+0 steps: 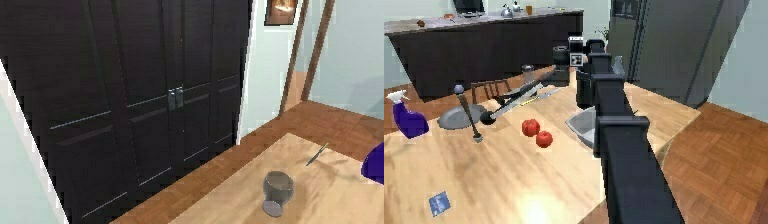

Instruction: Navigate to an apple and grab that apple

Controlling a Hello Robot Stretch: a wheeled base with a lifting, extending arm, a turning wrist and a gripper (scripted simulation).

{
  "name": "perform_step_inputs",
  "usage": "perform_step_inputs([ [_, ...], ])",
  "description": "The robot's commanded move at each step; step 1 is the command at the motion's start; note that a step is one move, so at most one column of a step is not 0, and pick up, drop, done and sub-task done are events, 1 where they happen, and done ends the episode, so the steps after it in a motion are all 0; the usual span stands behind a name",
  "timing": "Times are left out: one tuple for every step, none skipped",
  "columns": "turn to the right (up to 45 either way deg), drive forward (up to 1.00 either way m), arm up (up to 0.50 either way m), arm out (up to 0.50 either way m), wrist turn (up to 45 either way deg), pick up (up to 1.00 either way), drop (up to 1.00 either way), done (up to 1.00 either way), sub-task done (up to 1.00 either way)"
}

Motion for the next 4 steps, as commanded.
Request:
perform_step_inputs([
  [0.0,0.0,0.0,0.0,45.0,0.0,0.0,0.0,0.0],
  [0.0,0.0,0.0,0.0,12.0,0.0,0.0,0.0,0.0],
  [0.0,0.0,-0.28,0.0,0.0,0.0,0.0,0.0,0.0],
  [0.0,0.0,0.0,0.0,0.0,1.0,0.0,0.0,0.0],
])
